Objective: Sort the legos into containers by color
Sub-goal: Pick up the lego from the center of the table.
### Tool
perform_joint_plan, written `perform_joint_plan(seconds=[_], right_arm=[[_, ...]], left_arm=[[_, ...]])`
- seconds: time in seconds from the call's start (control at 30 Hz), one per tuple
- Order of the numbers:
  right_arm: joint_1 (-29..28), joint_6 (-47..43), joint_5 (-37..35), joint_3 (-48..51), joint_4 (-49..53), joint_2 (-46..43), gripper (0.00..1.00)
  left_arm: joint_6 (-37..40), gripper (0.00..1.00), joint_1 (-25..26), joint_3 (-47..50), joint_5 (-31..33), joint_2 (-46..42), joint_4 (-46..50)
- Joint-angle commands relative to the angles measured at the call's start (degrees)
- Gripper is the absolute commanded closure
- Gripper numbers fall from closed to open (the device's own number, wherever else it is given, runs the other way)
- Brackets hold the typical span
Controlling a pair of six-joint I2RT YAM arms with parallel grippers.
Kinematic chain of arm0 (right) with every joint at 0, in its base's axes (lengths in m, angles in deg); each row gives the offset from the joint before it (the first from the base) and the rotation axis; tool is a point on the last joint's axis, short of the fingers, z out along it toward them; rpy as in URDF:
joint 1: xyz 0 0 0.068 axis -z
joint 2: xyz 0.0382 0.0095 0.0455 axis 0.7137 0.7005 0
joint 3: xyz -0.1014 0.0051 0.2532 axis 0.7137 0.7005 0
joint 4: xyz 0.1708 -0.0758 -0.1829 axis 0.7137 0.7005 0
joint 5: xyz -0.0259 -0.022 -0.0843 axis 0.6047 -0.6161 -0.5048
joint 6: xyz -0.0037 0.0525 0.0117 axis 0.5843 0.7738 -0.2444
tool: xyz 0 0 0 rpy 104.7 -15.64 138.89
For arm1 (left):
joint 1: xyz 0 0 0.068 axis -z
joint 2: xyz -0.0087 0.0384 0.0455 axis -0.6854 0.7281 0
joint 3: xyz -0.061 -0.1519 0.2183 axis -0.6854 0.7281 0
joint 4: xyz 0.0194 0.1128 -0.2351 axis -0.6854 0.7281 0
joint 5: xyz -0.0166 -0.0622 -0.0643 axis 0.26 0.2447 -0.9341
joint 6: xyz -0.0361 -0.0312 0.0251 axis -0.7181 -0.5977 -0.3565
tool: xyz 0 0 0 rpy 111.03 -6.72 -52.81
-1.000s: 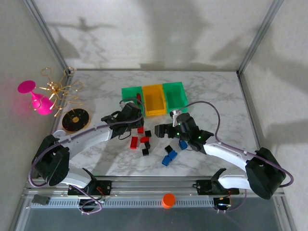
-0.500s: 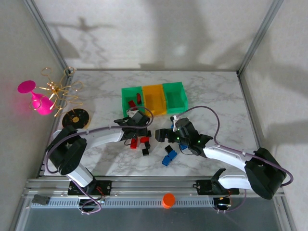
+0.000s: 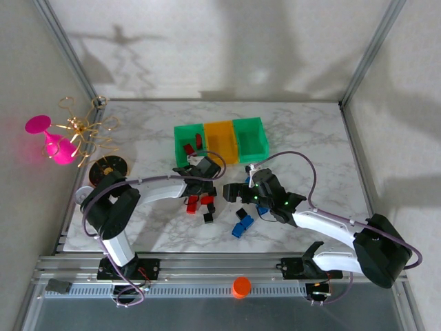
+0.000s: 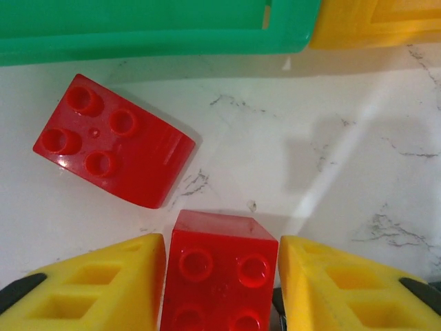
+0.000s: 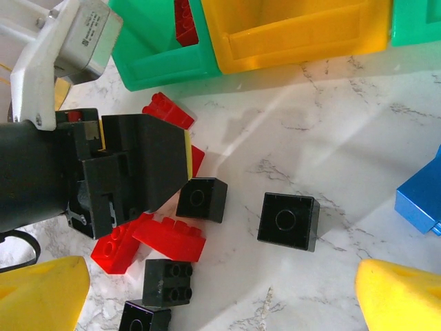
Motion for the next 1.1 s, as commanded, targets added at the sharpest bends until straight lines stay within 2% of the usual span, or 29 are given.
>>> perform_joint_plan(seconds=[0.0,0.33,0.73,1.07], right_arm=[[-0.47,0.49,-1.45,0.52,-0.55,0.01,0.01],[-0.47,-0.08,-2.12,-0.4,-0.24,0.15,0.01],[0.88,-0.14,-2.89,-4.51,0.59,0.26,0.01],[4.54,0.62,-0.8,-8.02,-0.99,3.52,0.01]], left_arm=[[1.32,0.57,0.37,-1.22,2.2,0.55,0.57],[2.13,0.69,0.41,-1.22,2.92,-1.88,1.67],[4.09,0.68,0.07,-3.48,6.62,-10.66,5.95],[6.87,0.67,-4.96,-16.45,11.1,-3.61,8.31]])
